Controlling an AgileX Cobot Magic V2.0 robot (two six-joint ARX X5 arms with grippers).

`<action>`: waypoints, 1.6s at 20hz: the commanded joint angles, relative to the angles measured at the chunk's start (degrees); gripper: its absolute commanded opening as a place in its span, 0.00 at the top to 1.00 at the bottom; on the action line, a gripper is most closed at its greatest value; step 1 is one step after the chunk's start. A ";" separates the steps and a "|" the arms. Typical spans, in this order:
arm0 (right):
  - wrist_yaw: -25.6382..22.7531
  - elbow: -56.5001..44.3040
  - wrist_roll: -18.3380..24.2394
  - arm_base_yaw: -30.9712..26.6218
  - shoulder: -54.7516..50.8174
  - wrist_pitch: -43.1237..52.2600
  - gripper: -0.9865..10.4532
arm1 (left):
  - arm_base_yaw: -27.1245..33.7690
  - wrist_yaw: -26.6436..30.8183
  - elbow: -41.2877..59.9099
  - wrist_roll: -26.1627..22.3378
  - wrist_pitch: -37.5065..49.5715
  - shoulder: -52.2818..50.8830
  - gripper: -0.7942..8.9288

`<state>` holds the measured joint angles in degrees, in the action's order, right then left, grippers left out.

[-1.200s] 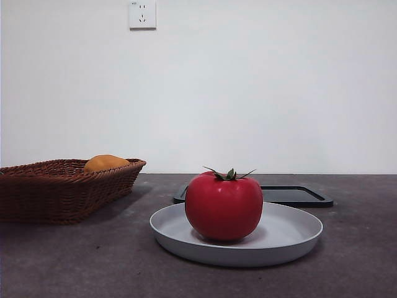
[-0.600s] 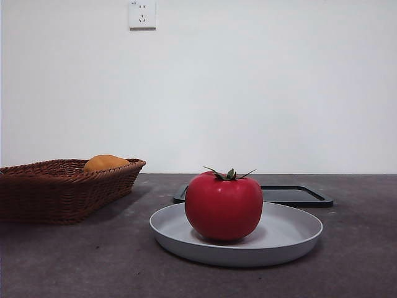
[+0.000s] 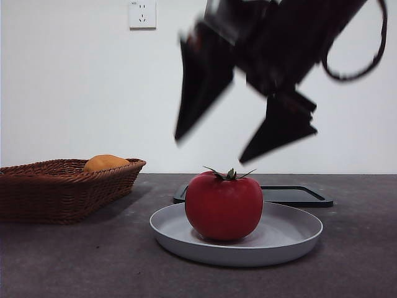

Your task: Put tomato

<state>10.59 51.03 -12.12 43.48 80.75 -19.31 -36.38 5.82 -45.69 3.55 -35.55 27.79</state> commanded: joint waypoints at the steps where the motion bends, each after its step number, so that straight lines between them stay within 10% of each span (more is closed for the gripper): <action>1: -3.65 1.49 4.37 1.46 4.20 -0.04 0.32 | -0.28 0.07 -0.68 -0.04 0.70 0.24 0.17; 13: -7.63 1.49 5.03 2.62 14.47 7.28 0.32 | -0.28 0.07 -0.68 -0.04 0.79 0.24 0.17; 20: -7.91 3.10 4.94 2.38 14.97 7.32 0.63 | -0.26 0.07 -0.68 -0.04 0.83 0.22 0.17; 32: -12.13 38.77 14.56 -9.38 27.74 -13.66 0.63 | -0.28 0.07 -0.68 -0.04 0.83 0.24 0.17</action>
<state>-1.34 88.68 1.74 33.56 107.87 -33.43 -36.38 5.82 -45.69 3.55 -35.51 27.79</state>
